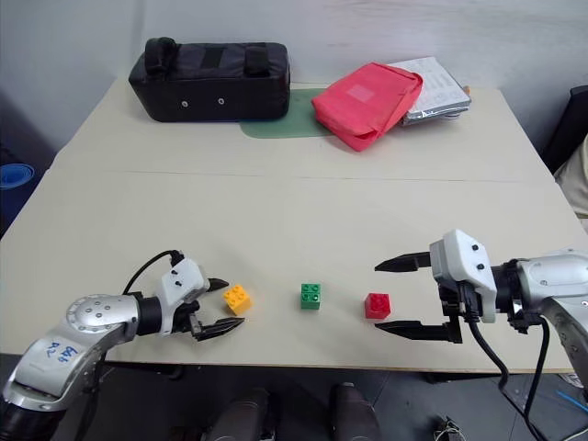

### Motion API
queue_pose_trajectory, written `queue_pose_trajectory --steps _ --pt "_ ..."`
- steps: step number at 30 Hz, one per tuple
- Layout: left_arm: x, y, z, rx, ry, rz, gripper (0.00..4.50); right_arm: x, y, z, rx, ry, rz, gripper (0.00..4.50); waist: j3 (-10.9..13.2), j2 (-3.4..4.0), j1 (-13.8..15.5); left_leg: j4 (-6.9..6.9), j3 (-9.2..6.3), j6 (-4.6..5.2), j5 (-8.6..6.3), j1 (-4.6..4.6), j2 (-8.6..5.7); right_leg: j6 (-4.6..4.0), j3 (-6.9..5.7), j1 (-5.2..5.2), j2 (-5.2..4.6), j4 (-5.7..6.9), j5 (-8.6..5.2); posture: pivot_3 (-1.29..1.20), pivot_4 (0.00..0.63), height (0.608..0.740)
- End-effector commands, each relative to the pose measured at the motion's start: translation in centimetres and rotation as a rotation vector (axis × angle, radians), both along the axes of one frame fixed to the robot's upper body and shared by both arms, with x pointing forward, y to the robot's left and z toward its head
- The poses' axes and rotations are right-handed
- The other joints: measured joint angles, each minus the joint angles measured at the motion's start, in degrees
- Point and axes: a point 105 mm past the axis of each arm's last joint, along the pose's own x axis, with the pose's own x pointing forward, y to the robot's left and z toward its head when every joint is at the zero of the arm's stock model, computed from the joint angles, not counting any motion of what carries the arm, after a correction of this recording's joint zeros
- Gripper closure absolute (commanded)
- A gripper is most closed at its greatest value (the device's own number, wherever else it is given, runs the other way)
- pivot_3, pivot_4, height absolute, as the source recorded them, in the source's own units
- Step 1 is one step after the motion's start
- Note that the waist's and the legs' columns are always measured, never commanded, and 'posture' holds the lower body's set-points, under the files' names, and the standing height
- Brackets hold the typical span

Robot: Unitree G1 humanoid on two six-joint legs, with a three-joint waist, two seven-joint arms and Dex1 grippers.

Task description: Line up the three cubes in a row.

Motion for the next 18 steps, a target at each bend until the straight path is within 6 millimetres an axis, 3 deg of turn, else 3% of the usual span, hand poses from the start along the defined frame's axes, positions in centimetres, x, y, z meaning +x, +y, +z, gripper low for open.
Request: queue_pose_trajectory --steps 1,3,6,14,18 --pt "0.6 -0.8 0.1 -0.006 -0.044 0.018 0.01 -0.5 0.6 0.6 -0.001 -0.018 0.045 0.00 0.00 0.00 0.04 0.01 0.00 0.00 0.00 0.00 -0.01 0.00 0.00 0.00 0.00 0.00 0.00 0.00 0.150 0.740" --pt "0.7 -1.2 0.2 -0.030 -0.049 0.014 0.01 -0.6 0.7 0.6 -0.005 -0.017 0.055 0.00 0.00 0.00 0.05 0.02 0.00 -0.01 0.00 0.00 -0.01 0.00 0.00 0.02 0.00 -0.01 0.00 0.00 0.150 0.740" --pt "0.5 -1.6 0.3 -0.042 -0.048 -0.018 0.54 -0.5 0.8 0.8 -0.002 -0.024 0.056 0.00 0.00 0.00 -0.04 0.02 0.00 -0.01 0.01 0.00 0.00 0.00 -0.01 0.01 0.00 0.00 0.00 0.00 0.150 0.740" --pt "0.5 -0.1 0.7 0.052 -0.079 -0.179 2.99 -0.3 0.9 0.7 0.006 -0.043 0.041 0.00 0.00 0.00 -0.12 -0.01 -0.01 -0.06 0.03 0.01 0.01 -0.01 -0.01 0.00 0.01 -0.01 0.00 0.00 0.150 0.740" --pt "1.5 0.8 1.3 0.086 -0.117 -0.304 2.96 -0.3 0.9 0.5 0.011 -0.042 0.038 0.00 0.00 0.00 -0.08 -0.01 0.00 -0.08 0.05 0.00 0.01 -0.02 -0.01 -0.01 -0.01 -0.04 -0.01 0.00 0.150 0.740"
